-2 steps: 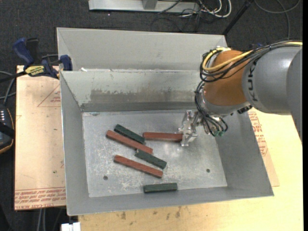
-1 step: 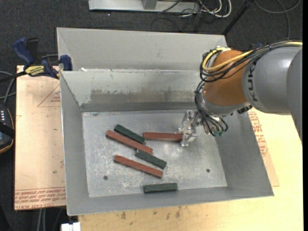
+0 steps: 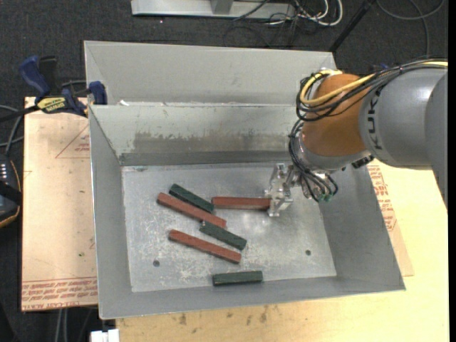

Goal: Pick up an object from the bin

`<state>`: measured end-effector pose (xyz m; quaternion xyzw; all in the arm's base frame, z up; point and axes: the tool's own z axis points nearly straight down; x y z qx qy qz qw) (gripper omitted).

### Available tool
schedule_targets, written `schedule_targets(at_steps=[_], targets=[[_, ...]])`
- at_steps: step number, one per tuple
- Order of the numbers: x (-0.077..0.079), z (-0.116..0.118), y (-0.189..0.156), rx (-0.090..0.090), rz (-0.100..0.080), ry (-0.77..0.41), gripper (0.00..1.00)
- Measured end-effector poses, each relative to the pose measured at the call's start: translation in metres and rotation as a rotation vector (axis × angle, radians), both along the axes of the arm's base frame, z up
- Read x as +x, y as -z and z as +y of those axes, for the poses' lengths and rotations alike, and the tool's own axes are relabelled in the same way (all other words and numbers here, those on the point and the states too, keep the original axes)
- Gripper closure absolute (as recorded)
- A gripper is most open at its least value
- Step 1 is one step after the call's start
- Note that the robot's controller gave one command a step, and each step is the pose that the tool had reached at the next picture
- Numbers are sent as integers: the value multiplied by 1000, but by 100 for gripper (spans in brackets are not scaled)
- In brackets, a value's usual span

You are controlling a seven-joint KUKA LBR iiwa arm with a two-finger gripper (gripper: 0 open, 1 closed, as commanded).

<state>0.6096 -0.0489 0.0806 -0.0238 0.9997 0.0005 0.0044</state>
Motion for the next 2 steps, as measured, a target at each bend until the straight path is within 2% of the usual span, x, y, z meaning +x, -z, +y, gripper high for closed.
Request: schedule_targets(at_steps=[1,2], targets=[[-8,-2,-36,0,4,12,100],[4,6,-125,-1,6,9,100]])
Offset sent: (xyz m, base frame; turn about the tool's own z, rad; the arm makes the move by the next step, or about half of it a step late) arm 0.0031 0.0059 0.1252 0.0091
